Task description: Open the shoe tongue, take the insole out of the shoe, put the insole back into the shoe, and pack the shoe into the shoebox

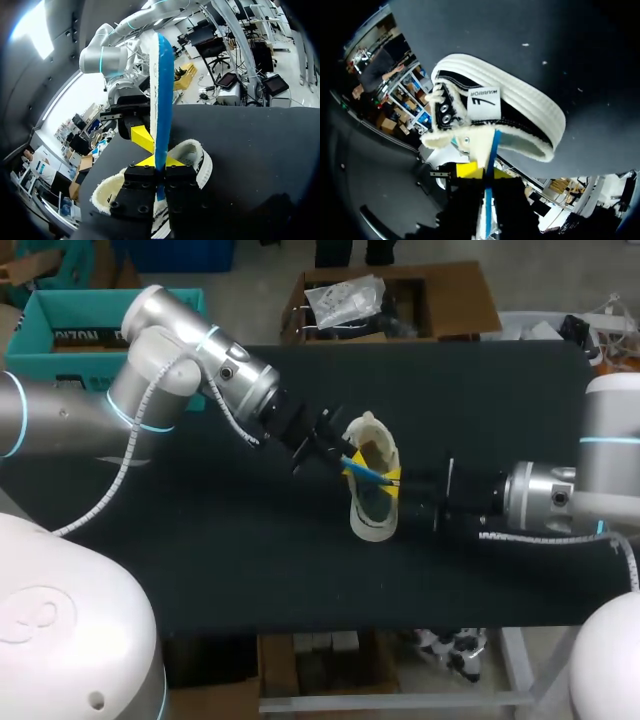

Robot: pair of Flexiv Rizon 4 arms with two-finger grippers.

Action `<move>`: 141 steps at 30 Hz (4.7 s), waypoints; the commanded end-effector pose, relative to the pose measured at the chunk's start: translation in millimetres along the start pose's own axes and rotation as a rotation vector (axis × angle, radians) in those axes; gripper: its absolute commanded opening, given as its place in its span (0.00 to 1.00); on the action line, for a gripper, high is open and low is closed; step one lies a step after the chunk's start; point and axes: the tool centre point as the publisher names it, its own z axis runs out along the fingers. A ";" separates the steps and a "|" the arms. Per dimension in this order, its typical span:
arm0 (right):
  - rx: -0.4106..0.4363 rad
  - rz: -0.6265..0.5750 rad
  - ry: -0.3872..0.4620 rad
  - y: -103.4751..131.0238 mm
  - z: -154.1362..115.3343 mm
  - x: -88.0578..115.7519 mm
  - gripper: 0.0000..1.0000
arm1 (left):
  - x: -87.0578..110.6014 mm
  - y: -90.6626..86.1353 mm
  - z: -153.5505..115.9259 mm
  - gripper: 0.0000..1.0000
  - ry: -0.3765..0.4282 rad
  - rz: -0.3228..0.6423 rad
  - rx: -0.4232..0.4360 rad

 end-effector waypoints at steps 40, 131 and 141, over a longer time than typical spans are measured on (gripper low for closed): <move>-0.049 -0.089 0.006 45.2 8.1 0.6 0.00 | 10.3 19.9 -0.2 0.40 -0.061 0.038 -0.030; -0.169 -0.195 -0.008 14.8 -1.8 -2.4 0.31 | 0.5 20.9 17.2 0.00 -0.065 0.110 -0.062; -0.171 -0.208 -0.040 17.1 4.7 -3.1 0.00 | -2.6 26.7 19.6 0.00 -0.067 0.106 -0.076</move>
